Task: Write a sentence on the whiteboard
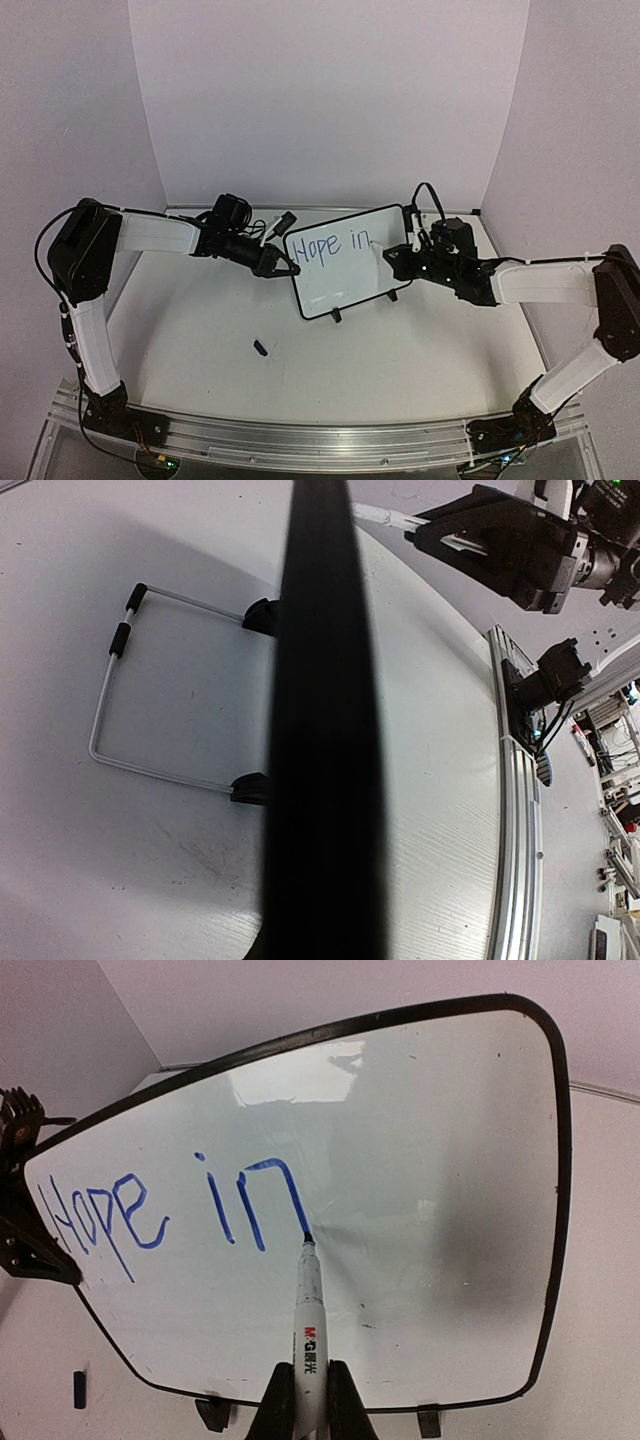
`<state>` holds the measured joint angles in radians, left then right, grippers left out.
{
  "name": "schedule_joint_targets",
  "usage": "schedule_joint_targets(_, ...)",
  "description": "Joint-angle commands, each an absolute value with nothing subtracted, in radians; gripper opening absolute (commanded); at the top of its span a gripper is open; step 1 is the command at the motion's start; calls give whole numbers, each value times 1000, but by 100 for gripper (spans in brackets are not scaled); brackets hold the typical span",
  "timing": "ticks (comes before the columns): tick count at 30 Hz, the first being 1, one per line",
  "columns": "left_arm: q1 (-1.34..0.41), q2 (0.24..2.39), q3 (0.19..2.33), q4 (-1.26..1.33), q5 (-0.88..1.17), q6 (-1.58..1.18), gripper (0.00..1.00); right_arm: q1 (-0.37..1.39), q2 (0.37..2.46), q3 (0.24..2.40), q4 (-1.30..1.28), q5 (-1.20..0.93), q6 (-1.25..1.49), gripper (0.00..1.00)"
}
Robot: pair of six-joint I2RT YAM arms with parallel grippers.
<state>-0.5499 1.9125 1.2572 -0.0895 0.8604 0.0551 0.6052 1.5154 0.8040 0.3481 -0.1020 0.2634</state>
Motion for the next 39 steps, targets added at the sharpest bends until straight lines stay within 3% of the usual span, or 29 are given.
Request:
schedule_joint_targets(1,-568,1931,1291,-150,860,57,0,604,1422,794,349,-136,263,0)
schedule_joint_targets(15,-571,1930,1293,-153,856,57,0,688,1322,770,348,-236,223,0)
schedule_joint_targets(25,-573,1931,1294,-157,855,58,0,850,1525,832,461,-225,232,0)
schedule_joint_targets(39,-574,1928,1296,-164,854,65,0,887,1719,906,512,-188,245,0)
